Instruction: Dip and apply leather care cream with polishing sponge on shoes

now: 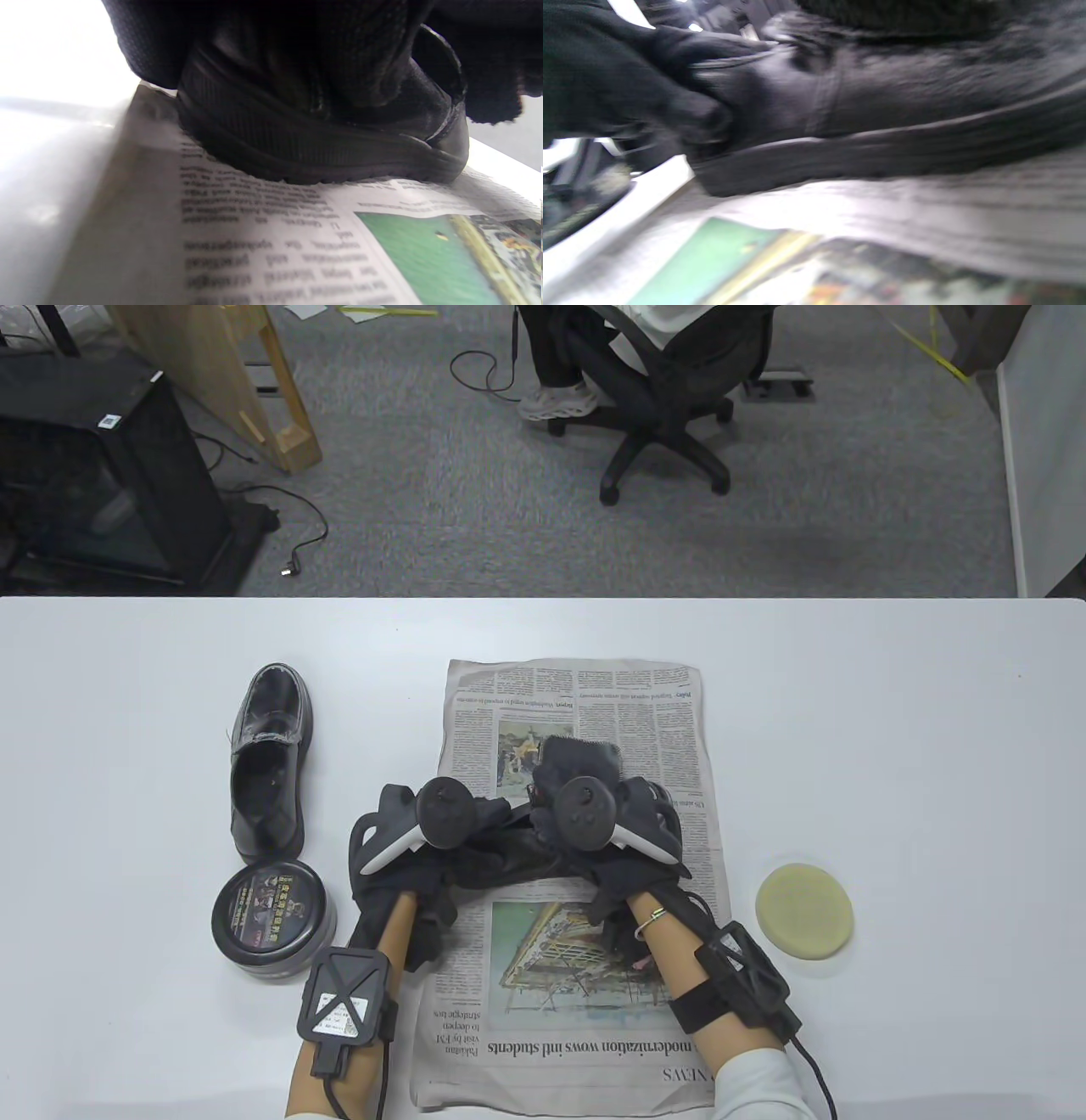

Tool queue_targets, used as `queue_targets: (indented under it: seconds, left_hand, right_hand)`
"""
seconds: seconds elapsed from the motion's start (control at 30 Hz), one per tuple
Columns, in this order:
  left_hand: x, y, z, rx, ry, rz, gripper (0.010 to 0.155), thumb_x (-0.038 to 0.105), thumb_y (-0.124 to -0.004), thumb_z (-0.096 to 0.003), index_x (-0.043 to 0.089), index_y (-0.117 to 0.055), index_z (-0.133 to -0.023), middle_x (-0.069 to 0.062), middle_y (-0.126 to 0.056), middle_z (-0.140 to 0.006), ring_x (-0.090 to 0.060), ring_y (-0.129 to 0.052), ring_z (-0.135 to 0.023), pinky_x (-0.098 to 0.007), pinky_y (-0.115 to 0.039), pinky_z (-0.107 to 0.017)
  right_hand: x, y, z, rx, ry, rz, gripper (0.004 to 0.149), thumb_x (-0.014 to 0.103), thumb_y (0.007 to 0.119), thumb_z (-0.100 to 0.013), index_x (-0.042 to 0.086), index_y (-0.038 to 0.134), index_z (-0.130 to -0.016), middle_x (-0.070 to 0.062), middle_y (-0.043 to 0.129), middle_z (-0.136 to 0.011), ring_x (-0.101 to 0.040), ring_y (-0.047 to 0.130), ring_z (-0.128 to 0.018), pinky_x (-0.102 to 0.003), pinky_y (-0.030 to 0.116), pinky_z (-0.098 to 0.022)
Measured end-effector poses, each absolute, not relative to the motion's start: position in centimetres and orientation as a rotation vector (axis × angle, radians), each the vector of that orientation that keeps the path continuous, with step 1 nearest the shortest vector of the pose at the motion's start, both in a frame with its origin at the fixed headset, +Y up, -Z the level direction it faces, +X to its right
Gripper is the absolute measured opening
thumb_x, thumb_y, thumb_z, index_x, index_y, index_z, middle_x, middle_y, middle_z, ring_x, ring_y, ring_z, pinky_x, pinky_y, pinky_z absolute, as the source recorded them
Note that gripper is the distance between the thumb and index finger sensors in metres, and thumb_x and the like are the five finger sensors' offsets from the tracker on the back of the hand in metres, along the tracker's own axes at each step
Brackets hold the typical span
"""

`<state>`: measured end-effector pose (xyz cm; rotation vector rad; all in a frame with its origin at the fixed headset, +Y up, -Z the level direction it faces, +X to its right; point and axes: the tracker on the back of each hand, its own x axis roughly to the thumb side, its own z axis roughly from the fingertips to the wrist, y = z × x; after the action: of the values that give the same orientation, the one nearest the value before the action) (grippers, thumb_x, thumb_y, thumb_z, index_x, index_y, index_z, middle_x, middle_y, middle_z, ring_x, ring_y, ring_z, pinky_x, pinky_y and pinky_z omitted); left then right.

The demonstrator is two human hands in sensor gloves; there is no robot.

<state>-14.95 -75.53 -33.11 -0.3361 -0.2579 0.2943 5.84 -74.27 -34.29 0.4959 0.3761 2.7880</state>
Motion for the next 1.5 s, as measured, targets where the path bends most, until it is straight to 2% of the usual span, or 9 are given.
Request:
queue_targets:
  seconds: [0.17,0.33,0.53,0.8,0.9,1.07,1.13,1.3,1.5]
  left_hand:
    - [-15.0,-75.5,-33.0,-0.33,-0.249,0.288,0.071,0.046,-0.087,-0.0453,0.036,-0.056,-0.108,-0.001,-0.069,-0.118,-0.03,-0.074,-0.104,-0.049,-0.074,-0.072]
    - [-14.7,-75.4,-33.0,-0.329,-0.26,0.26,0.071,0.046,-0.087,-0.0453,0.036,-0.056,-0.108,-0.001,-0.069,-0.118,-0.031,-0.075,-0.104,-0.049,-0.074,-0.072]
    - [-14.7,-75.4,-32.9,-0.33,-0.256,0.266,0.071,0.046,-0.087,-0.0453,0.036,-0.056,-0.108,-0.002,-0.069,-0.118,-0.031,-0.074,-0.104,-0.05,-0.073,-0.072]
    - [-14.8,-75.4,-32.8,-0.323,-0.244,0.266,0.072,0.046,-0.087,-0.0447,0.036,-0.056,-0.109,-0.002,-0.07,-0.118,-0.032,-0.074,-0.104,-0.052,-0.073,-0.072]
    - [-14.8,-75.4,-32.7,-0.319,-0.237,0.265,0.073,0.046,-0.087,-0.0445,0.036,-0.055,-0.109,-0.002,-0.07,-0.118,-0.032,-0.075,-0.104,-0.052,-0.072,-0.072]
    - [-14.7,-75.1,-32.5,-0.31,-0.245,0.218,0.077,0.048,-0.087,-0.0437,0.035,-0.053,-0.111,-0.004,-0.069,-0.118,-0.034,-0.073,-0.105,-0.055,-0.07,-0.073]
    - [-14.7,-74.8,-32.4,-0.316,-0.258,0.201,0.081,0.049,-0.087,-0.0439,0.033,-0.049,-0.113,-0.008,-0.062,-0.122,-0.036,-0.066,-0.108,-0.057,-0.067,-0.075]
    - [-16.6,-72.2,-30.9,-0.263,-0.272,0.304,0.092,0.051,-0.084,-0.0457,0.022,-0.037,-0.119,-0.021,-0.042,-0.126,-0.048,-0.047,-0.111,-0.064,-0.057,-0.075]
    - [-23.0,-68.3,-26.8,-0.135,-0.139,0.172,0.092,0.055,-0.079,-0.0482,0.018,-0.037,-0.121,-0.027,-0.038,-0.127,-0.054,-0.042,-0.11,-0.067,-0.053,-0.075]
  right_hand:
    - [9.5,-74.8,-35.0,0.364,0.442,2.881,0.062,0.041,0.036,-0.066,0.01,0.022,-0.119,-0.023,0.022,-0.121,-0.052,0.019,-0.107,-0.062,0.026,-0.071]
    - [13.4,-73.8,-33.7,0.354,0.395,2.862,0.06,0.039,0.042,-0.066,0.012,0.03,-0.118,-0.023,0.028,-0.121,-0.055,0.03,-0.107,-0.064,0.037,-0.072]
    - [20.9,-69.8,-32.4,0.099,0.046,2.796,0.057,0.039,0.046,-0.065,0.017,0.042,-0.117,-0.018,0.051,-0.119,-0.05,0.058,-0.104,-0.061,0.055,-0.072]
    - [30.8,-67.9,-29.5,-0.362,-0.423,2.993,0.051,0.042,0.052,-0.062,0.031,0.047,-0.112,-0.009,0.056,-0.118,-0.044,0.06,-0.106,-0.06,0.056,-0.074]
    - [34.0,-70.4,-28.9,-0.511,-0.264,3.157,0.05,0.044,0.057,-0.059,0.038,0.05,-0.108,-0.006,0.056,-0.119,-0.041,0.058,-0.108,-0.061,0.055,-0.074]
    - [36.9,-75.2,-27.9,-0.531,0.4,3.082,0.049,0.037,0.071,-0.056,0.041,0.057,-0.103,-0.004,0.06,-0.117,-0.04,0.057,-0.109,-0.064,0.053,-0.073]
    - [37.1,-75.8,-27.6,-0.515,0.645,3.049,0.058,0.041,0.07,-0.056,0.039,0.047,-0.109,-0.005,0.045,-0.121,-0.041,0.048,-0.111,-0.064,0.05,-0.073]
    - [36.4,-74.5,-27.0,-0.414,0.694,2.976,0.076,0.054,0.066,-0.054,0.024,0.04,-0.118,-0.019,0.035,-0.124,-0.052,0.037,-0.11,-0.068,0.044,-0.072]
    - [34.2,-71.5,-25.9,-0.213,0.418,2.951,0.08,0.057,0.056,-0.057,0.015,0.031,-0.121,-0.027,0.028,-0.122,-0.058,0.031,-0.106,-0.071,0.041,-0.069]
